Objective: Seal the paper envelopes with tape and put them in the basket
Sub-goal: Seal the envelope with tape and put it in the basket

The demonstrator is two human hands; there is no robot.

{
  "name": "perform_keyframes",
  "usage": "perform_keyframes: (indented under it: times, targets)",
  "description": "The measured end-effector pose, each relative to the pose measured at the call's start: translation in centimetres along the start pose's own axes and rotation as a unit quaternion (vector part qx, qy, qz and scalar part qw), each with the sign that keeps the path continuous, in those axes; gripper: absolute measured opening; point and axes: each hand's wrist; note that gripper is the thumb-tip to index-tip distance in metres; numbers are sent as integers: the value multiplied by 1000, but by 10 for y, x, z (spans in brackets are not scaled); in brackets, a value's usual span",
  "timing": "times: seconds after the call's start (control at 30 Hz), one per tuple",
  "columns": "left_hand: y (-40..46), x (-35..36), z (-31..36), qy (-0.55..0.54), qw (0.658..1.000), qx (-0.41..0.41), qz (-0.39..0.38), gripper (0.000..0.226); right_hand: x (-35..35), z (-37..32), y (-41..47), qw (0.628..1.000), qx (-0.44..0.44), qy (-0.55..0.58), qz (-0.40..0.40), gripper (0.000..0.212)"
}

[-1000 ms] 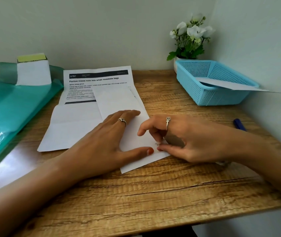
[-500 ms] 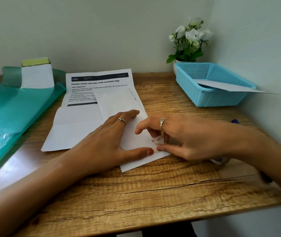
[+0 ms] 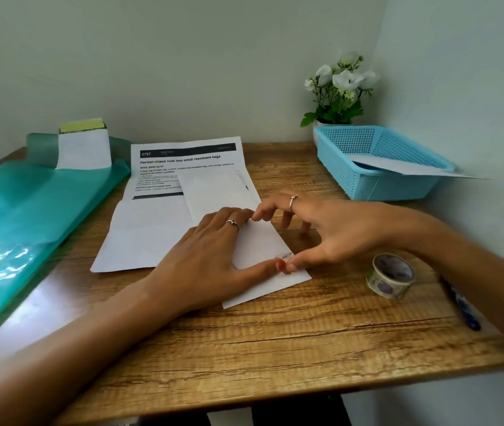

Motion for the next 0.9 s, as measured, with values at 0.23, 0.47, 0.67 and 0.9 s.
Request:
perform_keyframes:
  times: [0.23,0.47,0.67,0.9]
  targets:
    - [2,0,-1,6,999,-17,-31,104,7,12,7,997,45,59,25,54]
    - [2,-3,1,12,998,-31,-61,102,16,16,14,994,49,71,66,44]
    - [3,-2,0,-6,997,-44,-61,105,17,14,15,994,53,55,81,36]
    - [6,-3,-14,-52,977,-188,87,98,10,4,16,984,107,107,91,50]
Point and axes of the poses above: each hand's wrist, its own y-axis towards the middle knuckle, its own x-axis out of the palm, z = x × y, and after that the axes turned 3 degrees about y, right-handed
